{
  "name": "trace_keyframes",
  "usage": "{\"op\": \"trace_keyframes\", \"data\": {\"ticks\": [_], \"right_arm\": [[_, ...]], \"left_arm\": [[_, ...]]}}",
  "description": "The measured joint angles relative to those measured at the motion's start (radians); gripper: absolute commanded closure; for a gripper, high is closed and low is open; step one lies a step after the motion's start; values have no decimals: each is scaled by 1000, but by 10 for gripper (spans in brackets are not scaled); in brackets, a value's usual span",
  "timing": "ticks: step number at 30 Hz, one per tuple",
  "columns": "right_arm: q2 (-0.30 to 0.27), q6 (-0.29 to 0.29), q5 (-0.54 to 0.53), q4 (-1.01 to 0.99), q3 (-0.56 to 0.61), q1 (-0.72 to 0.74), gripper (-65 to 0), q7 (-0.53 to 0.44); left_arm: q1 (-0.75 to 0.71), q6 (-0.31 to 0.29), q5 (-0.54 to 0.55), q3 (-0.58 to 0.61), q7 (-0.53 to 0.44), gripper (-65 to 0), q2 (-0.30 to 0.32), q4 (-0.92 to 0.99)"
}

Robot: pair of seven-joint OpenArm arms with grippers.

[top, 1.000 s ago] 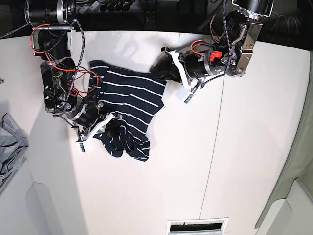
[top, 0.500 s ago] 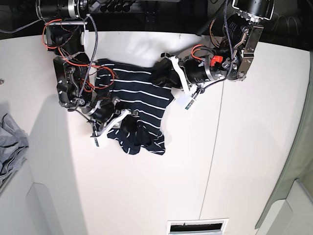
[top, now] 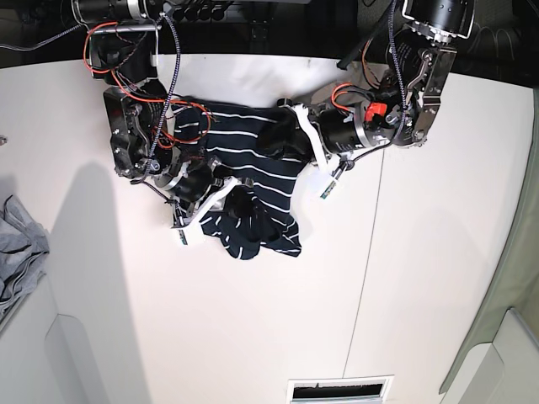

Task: Layout the t-shirt on the table in an organized manner, then fold the t-shirt properly

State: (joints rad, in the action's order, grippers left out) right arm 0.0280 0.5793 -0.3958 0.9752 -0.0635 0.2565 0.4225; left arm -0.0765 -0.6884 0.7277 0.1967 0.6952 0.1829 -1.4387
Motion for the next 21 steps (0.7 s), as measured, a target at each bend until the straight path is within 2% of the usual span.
{"op": "trace_keyframes", "data": {"ticks": [7, 11, 14, 17, 21], "right_arm": [[-20, -3, 26, 226, 2, -7, 0, 18], [-28, -6, 124, 340, -9, -4, 0, 17], [-54, -11, 137, 397, -26, -7, 0, 90], [-88, -27, 113, 462, -69, -18, 0, 214], [-164, -36, -32, 587, -136, -129, 0, 278]], "left_arm": [[2, 0, -42, 0, 6, -91, 0, -1], [2, 0, -64, 0, 6, -91, 0, -1], [2, 0, -50, 0, 5, -90, 15, -1], [-7, 0, -12, -8, 8, -90, 67, -9], [-74, 0, 44, -100, 41, -90, 140, -96]]}}
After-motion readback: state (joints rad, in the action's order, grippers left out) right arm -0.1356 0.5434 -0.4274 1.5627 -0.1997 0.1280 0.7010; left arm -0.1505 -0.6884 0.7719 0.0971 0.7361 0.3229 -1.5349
